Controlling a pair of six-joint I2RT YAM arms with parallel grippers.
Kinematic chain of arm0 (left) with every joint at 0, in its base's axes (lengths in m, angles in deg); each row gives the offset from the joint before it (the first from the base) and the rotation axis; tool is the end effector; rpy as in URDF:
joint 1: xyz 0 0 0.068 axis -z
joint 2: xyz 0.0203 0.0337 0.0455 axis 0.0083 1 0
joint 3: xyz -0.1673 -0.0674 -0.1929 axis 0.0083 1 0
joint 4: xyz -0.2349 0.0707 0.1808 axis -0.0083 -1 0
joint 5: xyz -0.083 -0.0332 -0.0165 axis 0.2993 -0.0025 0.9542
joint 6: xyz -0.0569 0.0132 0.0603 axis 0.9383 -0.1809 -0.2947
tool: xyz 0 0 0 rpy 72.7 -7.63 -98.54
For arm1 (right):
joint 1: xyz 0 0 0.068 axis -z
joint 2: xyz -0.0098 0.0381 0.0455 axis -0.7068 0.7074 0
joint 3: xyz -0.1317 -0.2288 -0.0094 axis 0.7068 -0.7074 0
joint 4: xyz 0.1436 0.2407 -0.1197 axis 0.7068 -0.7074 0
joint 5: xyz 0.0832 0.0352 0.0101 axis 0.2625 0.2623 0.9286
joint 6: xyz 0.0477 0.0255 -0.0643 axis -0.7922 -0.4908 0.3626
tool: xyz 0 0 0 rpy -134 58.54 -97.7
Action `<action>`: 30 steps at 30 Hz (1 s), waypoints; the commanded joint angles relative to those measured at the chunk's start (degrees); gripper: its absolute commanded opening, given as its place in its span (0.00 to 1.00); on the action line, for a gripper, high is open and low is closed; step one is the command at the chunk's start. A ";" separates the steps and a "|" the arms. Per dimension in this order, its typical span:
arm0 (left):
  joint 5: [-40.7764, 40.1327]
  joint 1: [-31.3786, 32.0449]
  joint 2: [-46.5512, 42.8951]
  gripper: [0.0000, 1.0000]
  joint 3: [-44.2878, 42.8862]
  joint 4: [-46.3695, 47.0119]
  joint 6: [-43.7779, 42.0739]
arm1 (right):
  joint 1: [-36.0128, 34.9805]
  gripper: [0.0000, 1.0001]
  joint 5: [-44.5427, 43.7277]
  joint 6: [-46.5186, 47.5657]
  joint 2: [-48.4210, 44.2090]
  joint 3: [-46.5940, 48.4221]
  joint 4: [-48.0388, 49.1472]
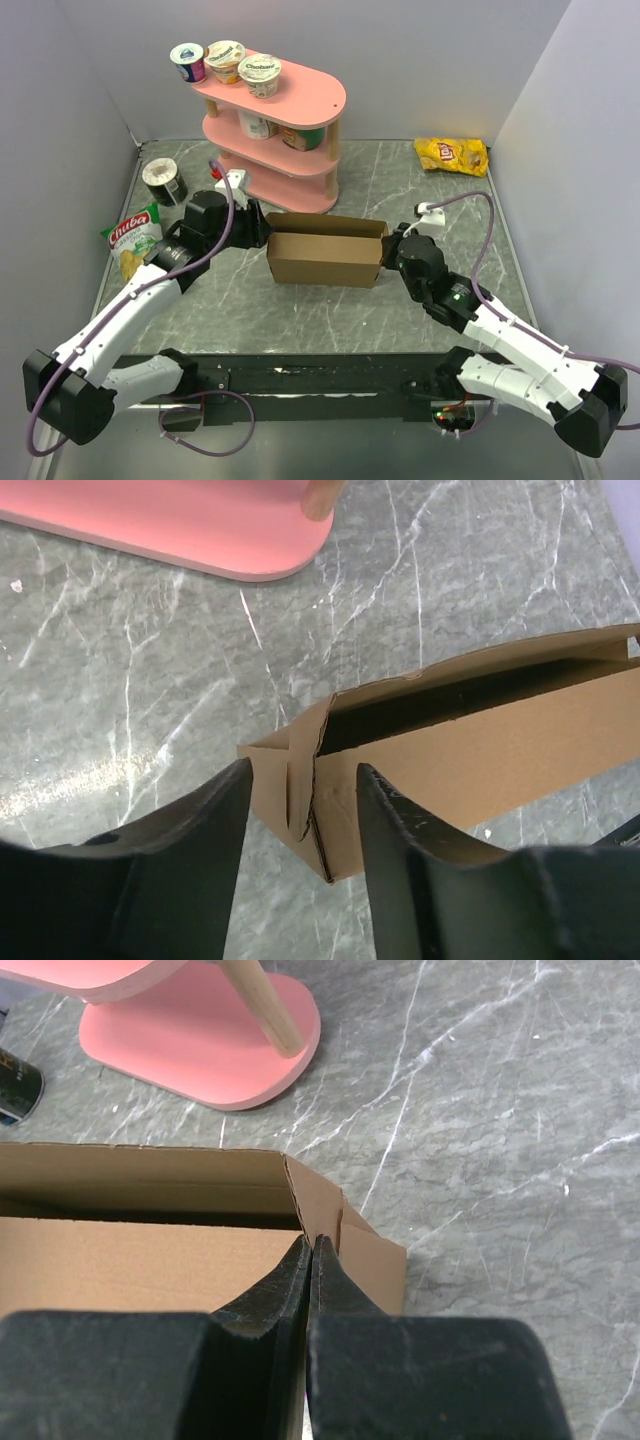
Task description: Fold the paper box
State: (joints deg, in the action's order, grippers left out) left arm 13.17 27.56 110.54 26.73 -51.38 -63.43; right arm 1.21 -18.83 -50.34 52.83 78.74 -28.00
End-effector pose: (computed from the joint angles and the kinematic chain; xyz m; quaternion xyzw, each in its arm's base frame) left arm 0.2858 -0.1569 0.2995 0.0617 0.8459 -0.2440 0.4702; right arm 0.2289 0.1665 0.2665 0.0588 0.8184 0.1426 0.5536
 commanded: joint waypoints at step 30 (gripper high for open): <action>-4.77 2.90 4.80 0.01 -1.93 -1.22 12.41 | -1.32 0.00 3.60 0.86 5.71 -1.73 -10.44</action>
State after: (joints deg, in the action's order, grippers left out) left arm 9.94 28.61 116.49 23.50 -52.58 -54.33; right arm 1.21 -19.95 -49.86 55.00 79.26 -26.56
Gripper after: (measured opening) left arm 0.028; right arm 0.008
